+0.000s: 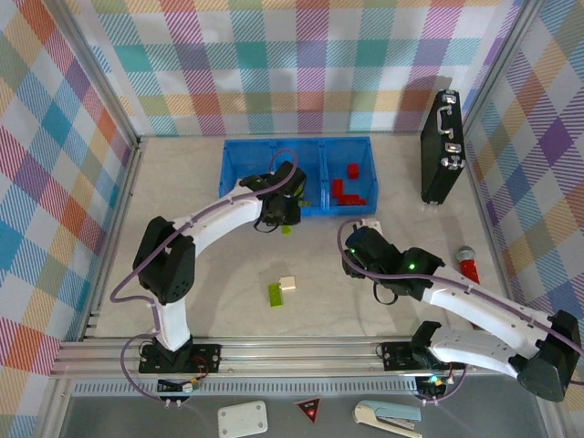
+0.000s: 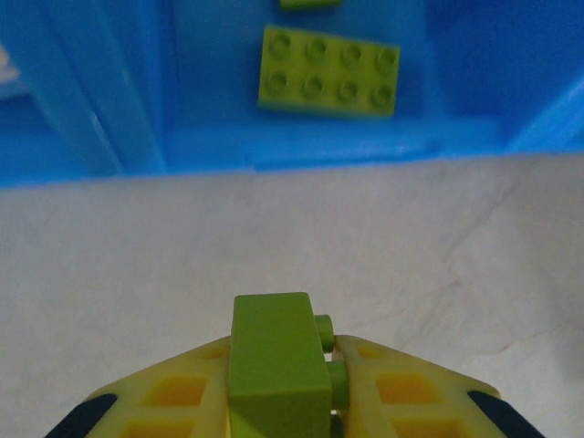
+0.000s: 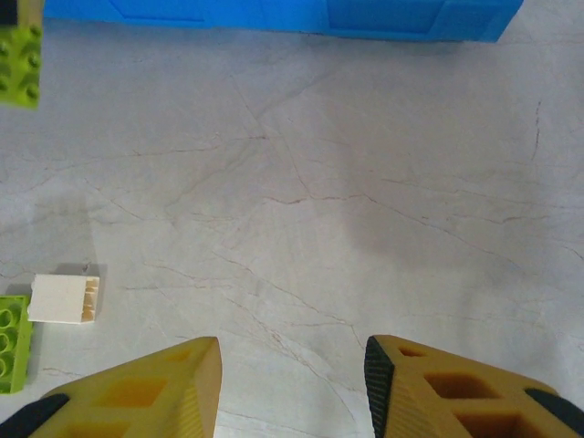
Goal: Sort the legos into containers by color
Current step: Place the lego in the container.
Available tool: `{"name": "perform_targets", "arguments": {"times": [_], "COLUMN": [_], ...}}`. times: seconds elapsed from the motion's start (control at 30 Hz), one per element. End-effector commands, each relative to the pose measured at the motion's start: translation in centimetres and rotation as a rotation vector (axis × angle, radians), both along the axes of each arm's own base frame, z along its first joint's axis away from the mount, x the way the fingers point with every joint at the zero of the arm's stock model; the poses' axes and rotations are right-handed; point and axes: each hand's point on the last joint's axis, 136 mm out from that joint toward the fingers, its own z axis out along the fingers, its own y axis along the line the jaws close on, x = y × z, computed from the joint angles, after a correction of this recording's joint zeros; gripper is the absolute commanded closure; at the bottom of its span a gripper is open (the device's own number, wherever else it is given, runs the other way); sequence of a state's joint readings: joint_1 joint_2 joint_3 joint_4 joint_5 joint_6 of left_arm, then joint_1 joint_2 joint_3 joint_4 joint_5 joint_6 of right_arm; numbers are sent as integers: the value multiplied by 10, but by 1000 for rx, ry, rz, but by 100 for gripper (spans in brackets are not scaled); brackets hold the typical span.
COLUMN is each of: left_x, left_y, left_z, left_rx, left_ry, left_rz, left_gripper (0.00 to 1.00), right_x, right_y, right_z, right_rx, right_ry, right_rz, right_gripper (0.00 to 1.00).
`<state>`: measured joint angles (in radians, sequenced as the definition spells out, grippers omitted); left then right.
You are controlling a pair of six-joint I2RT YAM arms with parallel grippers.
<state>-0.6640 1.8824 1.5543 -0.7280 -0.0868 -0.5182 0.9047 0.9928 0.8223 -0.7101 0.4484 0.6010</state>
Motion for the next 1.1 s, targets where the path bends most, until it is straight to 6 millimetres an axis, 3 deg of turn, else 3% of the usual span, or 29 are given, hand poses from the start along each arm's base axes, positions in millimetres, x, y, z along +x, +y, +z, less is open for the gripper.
{"name": "perform_targets", "arguments": {"times": [0.0, 0.57, 0.77, 1.07], "left_x": [22, 122, 144, 162], "left_y": [-8, -39, -49, -52], "left_z": [7, 14, 3, -35], "left_rx": [-39, -180, -181, -131], "left_ry": [-16, -144, -177, -145], "left_rz": [-25, -16, -22, 8], "left_gripper": [73, 73, 73, 72], "right_x": [-8, -11, -12, -15], "right_y": [-6, -13, -16, -19], "right_z": [-3, 10, 10, 10], "right_rx": [9, 19, 22, 26], "right_ry": [26, 8, 14, 18], "right_rz": [-16, -28, -37, -44], "right_gripper": [53, 53, 53, 53]}}
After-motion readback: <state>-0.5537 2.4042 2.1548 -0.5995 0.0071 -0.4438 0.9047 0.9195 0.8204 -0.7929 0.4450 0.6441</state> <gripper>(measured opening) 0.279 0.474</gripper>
